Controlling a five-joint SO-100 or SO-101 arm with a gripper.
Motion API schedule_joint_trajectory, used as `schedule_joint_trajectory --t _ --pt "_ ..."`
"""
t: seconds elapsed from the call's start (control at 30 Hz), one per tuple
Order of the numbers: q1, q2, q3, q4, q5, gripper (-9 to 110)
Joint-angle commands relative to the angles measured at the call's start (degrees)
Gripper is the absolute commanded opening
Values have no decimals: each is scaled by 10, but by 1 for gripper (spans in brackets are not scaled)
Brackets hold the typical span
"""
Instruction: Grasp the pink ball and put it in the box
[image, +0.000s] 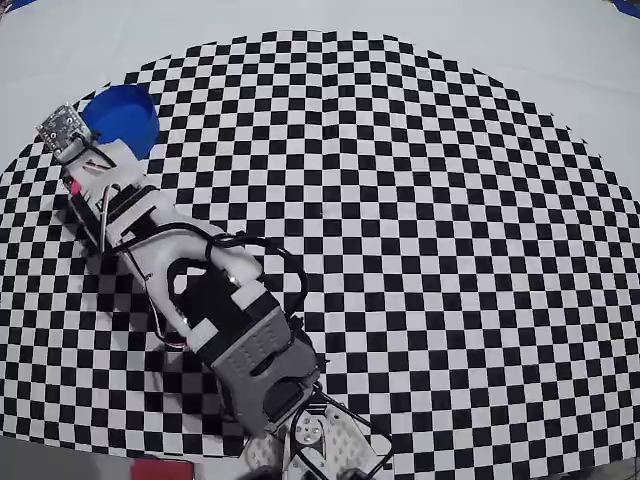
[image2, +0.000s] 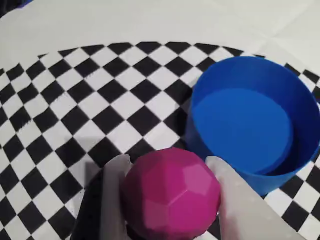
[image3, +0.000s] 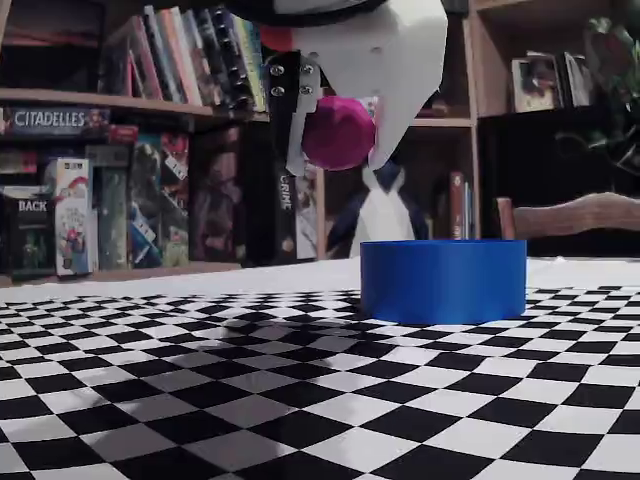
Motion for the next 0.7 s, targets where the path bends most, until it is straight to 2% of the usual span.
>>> schedule_joint_trajectory --t 0.0,0.67 --pt "7 40 -8 -2 -3 0" --pt "66 47 -10 -5 -3 0"
